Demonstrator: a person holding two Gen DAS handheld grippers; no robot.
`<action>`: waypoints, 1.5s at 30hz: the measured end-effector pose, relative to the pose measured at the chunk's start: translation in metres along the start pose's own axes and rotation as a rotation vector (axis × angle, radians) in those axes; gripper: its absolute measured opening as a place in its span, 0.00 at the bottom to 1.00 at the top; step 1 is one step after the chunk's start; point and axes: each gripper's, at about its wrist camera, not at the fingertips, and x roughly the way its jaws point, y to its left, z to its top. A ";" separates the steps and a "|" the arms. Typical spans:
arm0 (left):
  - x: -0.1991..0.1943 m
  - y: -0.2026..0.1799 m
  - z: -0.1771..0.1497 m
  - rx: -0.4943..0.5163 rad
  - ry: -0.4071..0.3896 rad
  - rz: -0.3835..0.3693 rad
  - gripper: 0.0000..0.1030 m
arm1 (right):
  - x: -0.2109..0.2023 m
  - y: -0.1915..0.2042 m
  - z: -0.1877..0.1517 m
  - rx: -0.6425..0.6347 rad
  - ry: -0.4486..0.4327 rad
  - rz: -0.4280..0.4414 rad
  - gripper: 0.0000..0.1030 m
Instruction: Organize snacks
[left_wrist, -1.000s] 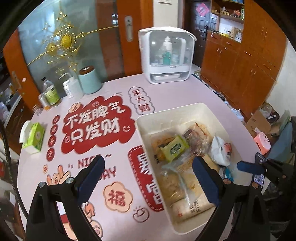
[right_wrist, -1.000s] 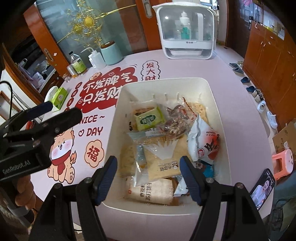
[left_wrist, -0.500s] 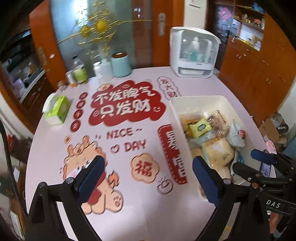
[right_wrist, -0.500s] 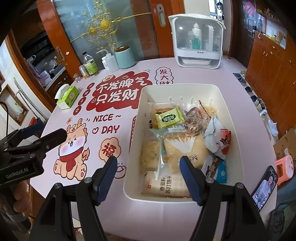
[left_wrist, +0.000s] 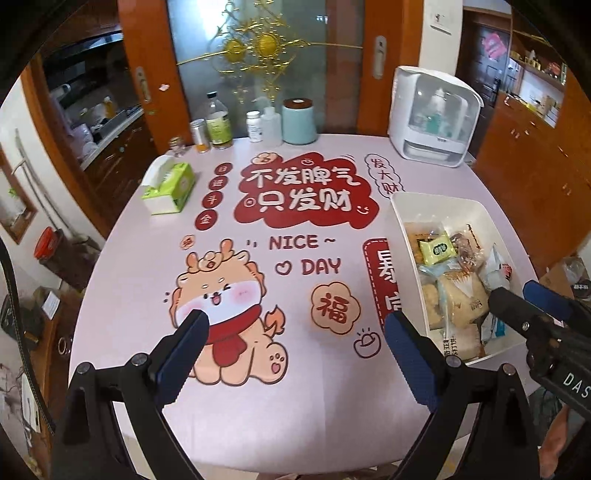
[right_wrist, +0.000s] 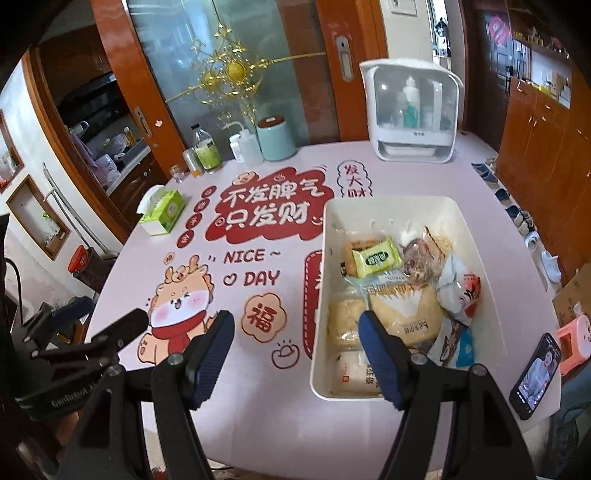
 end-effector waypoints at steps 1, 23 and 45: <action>-0.003 0.002 -0.001 -0.005 -0.003 0.007 0.92 | -0.001 0.002 0.000 -0.004 -0.004 -0.002 0.68; -0.010 0.013 -0.005 -0.029 0.013 0.033 0.92 | -0.011 0.021 -0.002 -0.038 -0.022 0.001 0.68; -0.009 0.013 -0.005 -0.027 0.018 0.036 0.92 | -0.010 0.024 -0.004 -0.045 -0.018 -0.001 0.68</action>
